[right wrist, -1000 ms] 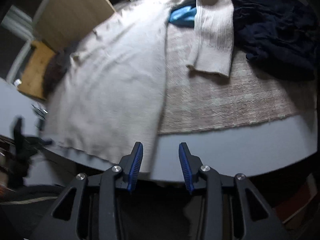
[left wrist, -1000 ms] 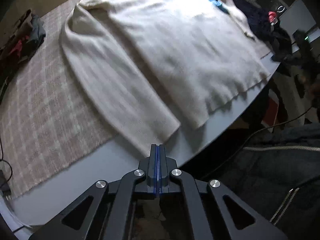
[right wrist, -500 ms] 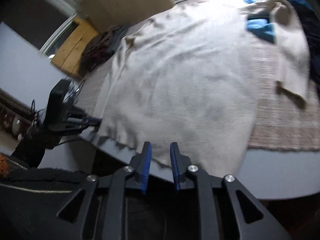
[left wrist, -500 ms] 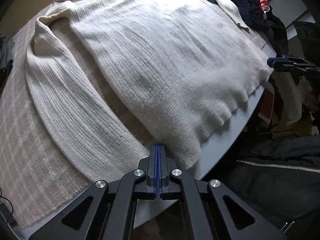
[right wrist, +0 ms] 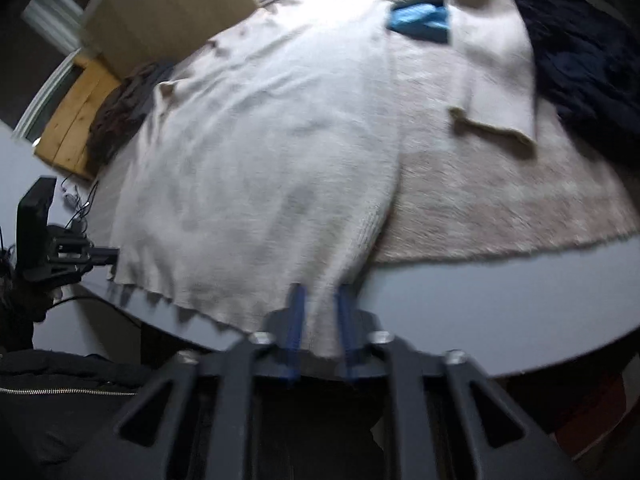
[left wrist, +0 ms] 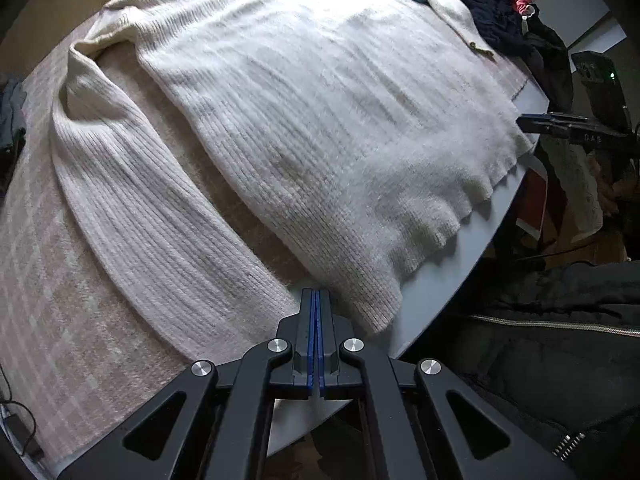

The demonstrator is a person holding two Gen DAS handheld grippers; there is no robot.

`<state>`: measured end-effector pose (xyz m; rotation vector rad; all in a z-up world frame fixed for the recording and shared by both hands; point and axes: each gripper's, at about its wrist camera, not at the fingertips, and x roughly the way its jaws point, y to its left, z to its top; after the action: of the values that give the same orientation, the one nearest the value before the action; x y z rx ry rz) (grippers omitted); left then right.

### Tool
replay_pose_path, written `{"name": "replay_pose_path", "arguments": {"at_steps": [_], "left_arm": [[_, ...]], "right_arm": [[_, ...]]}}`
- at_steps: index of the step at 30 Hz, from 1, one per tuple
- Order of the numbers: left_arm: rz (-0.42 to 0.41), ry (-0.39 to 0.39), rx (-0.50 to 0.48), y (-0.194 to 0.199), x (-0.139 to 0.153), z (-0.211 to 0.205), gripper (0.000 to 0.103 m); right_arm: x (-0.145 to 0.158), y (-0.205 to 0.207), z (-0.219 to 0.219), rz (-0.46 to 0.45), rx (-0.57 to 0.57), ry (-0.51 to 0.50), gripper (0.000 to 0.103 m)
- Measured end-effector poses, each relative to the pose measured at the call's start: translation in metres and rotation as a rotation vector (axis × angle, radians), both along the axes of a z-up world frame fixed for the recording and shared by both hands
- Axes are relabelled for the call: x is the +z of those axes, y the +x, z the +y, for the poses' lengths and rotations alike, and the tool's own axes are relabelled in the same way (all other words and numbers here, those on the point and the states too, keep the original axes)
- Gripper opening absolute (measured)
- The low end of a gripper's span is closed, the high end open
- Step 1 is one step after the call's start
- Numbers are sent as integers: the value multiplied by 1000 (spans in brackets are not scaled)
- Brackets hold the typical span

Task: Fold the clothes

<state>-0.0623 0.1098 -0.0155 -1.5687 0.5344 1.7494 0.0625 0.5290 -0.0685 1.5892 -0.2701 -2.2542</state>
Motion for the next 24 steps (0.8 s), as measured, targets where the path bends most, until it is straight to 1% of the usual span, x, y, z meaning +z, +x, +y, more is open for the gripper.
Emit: {"name": "replay_pose_path", "arguments": {"at_steps": [2,5,7,9,11,13,15,17,19,22,24], "left_arm": [[17,21,2,-1,10,1,0],[28,62,4,-2,22,5,0],[31,87,-12,2,26,10,0],[26,96,-28,4,24,15,0],[15,94,-40,5,17,19,0],[-7,88,-47,13,5,25,1],[-17,82,-26,13,3,25,5],[-26,80,13,13,2,21,27],[-23,85,74,10,2,10,33],[-33,73,112,10,-7,0,33],[-34,73,106,12,-11,2,33]], "right_arm": [[11,-1,9,24,-35,22,4],[34,0,23,72,-91,46,4],[51,2,24,111,-86,123,4],[60,3,14,131,-66,206,4],[55,5,2,105,-22,205,4],[44,5,-9,73,8,228,4],[34,4,-11,51,6,210,4],[26,2,-6,32,-6,211,4],[22,0,1,21,-13,224,4],[16,-3,8,-4,-22,194,4],[12,-4,9,-14,-15,182,4]]}}
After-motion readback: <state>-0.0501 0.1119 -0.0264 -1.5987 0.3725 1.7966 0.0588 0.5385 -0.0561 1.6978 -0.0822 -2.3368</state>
